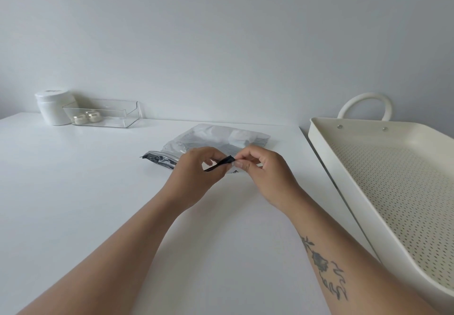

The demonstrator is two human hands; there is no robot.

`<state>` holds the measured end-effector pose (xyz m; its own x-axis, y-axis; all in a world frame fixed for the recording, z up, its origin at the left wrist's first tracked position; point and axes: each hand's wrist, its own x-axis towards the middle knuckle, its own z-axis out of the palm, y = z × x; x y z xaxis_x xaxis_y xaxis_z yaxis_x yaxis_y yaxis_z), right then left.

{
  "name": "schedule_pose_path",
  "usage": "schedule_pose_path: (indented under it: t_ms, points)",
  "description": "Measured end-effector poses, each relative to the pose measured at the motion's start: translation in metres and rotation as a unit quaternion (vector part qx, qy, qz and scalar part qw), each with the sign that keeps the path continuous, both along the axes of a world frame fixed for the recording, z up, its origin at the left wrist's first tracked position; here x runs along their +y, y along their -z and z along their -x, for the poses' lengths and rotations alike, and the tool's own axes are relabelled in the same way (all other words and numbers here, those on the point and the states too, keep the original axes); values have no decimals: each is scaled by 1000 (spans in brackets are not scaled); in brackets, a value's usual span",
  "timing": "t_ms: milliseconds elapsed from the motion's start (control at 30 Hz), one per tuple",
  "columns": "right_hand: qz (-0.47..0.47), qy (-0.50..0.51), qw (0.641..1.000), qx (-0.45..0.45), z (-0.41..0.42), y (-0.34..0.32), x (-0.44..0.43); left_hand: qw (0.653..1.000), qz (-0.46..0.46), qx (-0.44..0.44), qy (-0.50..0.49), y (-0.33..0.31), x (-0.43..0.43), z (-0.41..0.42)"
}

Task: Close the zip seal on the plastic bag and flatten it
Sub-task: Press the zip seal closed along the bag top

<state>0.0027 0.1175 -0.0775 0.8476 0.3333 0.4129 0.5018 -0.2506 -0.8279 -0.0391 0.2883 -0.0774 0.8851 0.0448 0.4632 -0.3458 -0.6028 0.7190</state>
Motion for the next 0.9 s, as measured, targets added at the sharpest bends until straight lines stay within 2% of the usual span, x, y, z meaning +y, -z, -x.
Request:
schedule_pose_path:
  t_ms: [400,567,800,900]
  points:
    - [-28,-11,999,14,1,0,-1,1000,-29,-3,6,3,-3,-2]
    - [-6,4,1000,14,1,3,4,997,-71,-33,-6,2,-4,-4]
    - [-1,15,1000,18,0,5,3,994,-106,-5,5,6,2,-9]
    - [-6,20,1000,5,1,3,2,991,-133,-24,4,6,3,-9]
